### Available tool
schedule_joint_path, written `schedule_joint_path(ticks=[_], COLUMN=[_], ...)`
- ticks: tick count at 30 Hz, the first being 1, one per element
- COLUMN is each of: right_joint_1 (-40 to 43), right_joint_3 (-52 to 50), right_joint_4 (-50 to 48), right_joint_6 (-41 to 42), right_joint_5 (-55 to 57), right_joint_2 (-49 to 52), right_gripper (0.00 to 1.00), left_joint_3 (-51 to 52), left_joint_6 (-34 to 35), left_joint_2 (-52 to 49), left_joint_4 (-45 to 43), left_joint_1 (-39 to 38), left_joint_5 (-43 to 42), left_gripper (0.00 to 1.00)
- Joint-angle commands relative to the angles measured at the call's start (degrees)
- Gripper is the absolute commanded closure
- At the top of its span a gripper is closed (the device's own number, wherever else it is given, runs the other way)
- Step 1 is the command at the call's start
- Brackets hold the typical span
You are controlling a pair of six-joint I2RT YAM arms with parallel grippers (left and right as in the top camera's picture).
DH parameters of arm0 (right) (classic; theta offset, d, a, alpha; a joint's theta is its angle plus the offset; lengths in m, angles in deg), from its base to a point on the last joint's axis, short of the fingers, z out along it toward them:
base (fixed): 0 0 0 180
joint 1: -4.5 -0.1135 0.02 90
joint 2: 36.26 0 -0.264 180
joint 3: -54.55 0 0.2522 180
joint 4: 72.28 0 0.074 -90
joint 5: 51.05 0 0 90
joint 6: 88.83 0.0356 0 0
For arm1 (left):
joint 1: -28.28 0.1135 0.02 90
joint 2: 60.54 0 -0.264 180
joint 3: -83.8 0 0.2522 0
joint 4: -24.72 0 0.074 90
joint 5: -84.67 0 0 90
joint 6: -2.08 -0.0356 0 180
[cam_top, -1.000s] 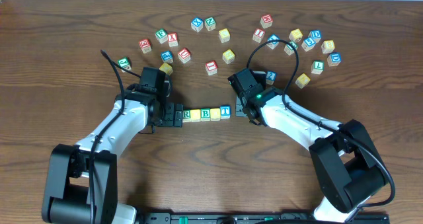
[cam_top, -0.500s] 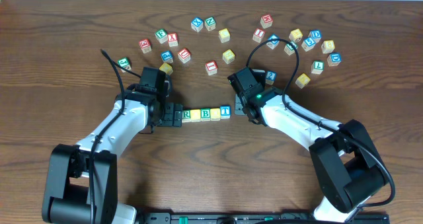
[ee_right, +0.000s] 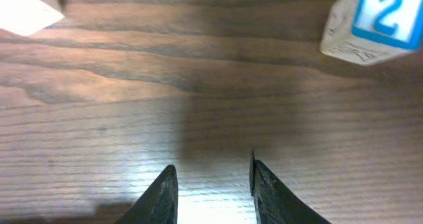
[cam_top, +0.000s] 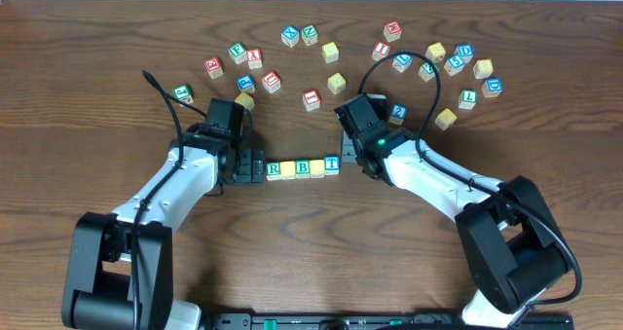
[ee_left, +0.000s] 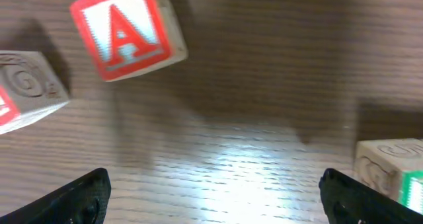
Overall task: Spell out ROBOT
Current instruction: 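Lower the left gripper against the left side of the R block, then lower the right gripper beside the right side of the T block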
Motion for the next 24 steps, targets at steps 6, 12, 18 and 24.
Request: schedule_joint_path(ticks=[6, 12, 18, 24], right_joint_1=[0.1, 0.0, -1.3, -2.6], right_joint_3=[-0.3, -0.3, -0.3, -0.3], right_joint_4=[-2.0, -2.3, -2.3, -2.4], right_joint_6=[-3.5, -3.9, -5.0, -5.4], right_joint_5=[-6.0, -8.3, -9.7, -9.7], right_joint_2=[0.7, 0.7, 0.7, 0.7], right_gripper=[0.69, 0.69, 0.69, 0.69], left_joint_3=[0.6, 0.6, 0.6, 0.6], left_joint_6=[1.6, 1.6, 1.6, 1.6], left_joint_2=[-0.4, -0.4, -0.4, -0.4], left_joint_4=[0.0, 0.0, 0.0, 0.0], left_joint_1=[-0.2, -0.2, -0.2, -0.2], left_joint_5=[2.5, 2.5, 2.5, 2.5], left_gripper=[0.01, 0.01, 0.01, 0.01])
